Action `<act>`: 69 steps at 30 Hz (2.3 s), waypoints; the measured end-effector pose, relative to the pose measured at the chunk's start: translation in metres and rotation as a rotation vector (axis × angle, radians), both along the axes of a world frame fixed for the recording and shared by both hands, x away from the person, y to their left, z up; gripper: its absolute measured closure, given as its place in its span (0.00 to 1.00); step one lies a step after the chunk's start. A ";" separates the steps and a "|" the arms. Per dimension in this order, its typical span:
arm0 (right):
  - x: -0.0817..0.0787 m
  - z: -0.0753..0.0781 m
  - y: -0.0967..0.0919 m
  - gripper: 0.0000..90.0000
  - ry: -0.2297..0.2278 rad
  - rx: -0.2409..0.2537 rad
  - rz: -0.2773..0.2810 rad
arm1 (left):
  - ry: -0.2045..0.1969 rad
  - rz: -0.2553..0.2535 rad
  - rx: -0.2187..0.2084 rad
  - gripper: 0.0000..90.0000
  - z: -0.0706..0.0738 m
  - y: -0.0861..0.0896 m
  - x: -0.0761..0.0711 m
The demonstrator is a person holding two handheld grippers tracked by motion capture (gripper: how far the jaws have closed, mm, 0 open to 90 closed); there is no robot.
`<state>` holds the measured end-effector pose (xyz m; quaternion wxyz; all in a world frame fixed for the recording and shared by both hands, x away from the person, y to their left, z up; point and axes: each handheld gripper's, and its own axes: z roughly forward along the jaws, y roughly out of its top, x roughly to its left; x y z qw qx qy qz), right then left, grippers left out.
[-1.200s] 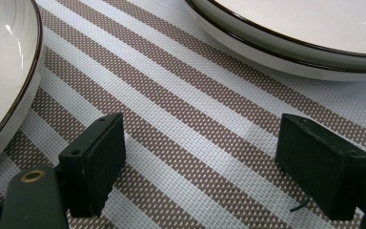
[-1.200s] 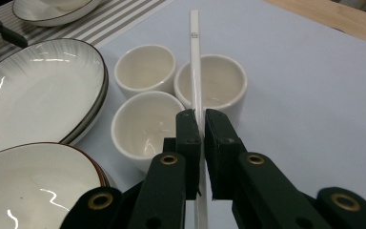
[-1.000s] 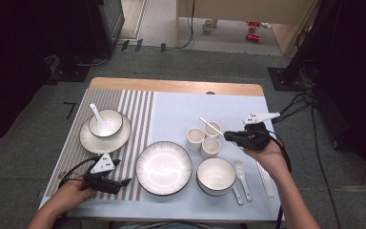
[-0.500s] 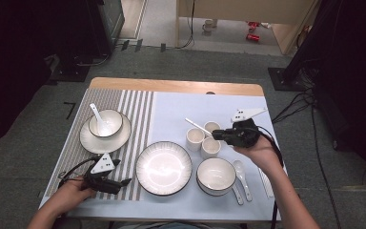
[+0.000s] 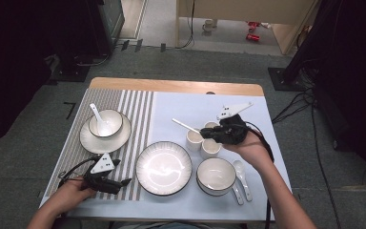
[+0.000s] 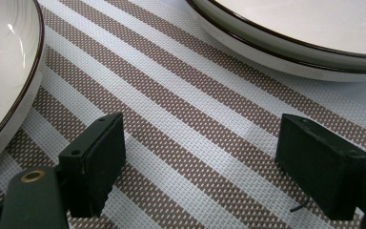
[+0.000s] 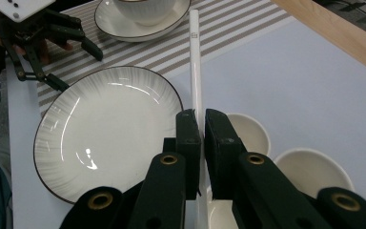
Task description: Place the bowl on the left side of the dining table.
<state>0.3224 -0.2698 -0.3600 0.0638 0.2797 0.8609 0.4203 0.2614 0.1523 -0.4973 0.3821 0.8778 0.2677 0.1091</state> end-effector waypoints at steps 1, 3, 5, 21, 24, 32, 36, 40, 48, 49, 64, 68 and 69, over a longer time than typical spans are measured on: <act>0.000 0.001 0.002 0.95 0.001 0.000 0.004 | -0.001 0.001 0.001 0.19 0.000 0.000 0.000; 0.001 0.003 0.008 0.95 0.006 -0.008 0.004 | 0.000 0.001 0.003 0.19 0.000 0.000 -0.001; 0.003 0.004 0.012 0.95 0.007 -0.017 0.006 | 0.000 0.001 0.000 0.19 0.000 0.001 -0.001; 0.007 0.013 0.055 0.95 -0.001 -0.011 0.074 | 0.012 0.000 -0.014 0.19 0.000 0.003 0.000; 0.008 0.014 0.063 0.95 0.002 -0.011 0.086 | 0.014 0.000 -0.016 0.19 0.000 0.003 0.000; 0.011 0.015 0.079 0.95 -0.002 -0.016 0.112 | 0.017 0.000 -0.019 0.19 0.000 0.004 0.000; 0.012 0.016 0.087 0.95 -0.004 -0.014 0.124 | 0.018 0.000 -0.022 0.19 0.000 0.004 0.000; 0.015 0.014 0.097 0.95 0.003 -0.012 0.128 | 0.017 0.000 -0.022 0.19 0.000 0.004 0.000; 0.019 0.015 0.116 0.95 0.012 -0.018 0.153 | 0.021 0.001 -0.025 0.19 0.000 0.004 0.000; 0.019 0.015 0.117 0.95 0.012 -0.016 0.151 | 0.021 0.001 -0.026 0.19 0.000 0.004 0.000; 0.022 0.007 0.147 0.95 0.027 -0.012 0.168 | 0.024 0.001 -0.029 0.19 0.000 0.005 0.001; 0.020 0.007 0.155 0.95 0.011 -0.014 0.178 | 0.024 0.001 -0.030 0.19 0.000 0.005 0.001; 0.019 0.007 0.156 0.95 0.008 -0.018 0.178 | 0.025 0.001 -0.031 0.19 0.000 0.005 0.001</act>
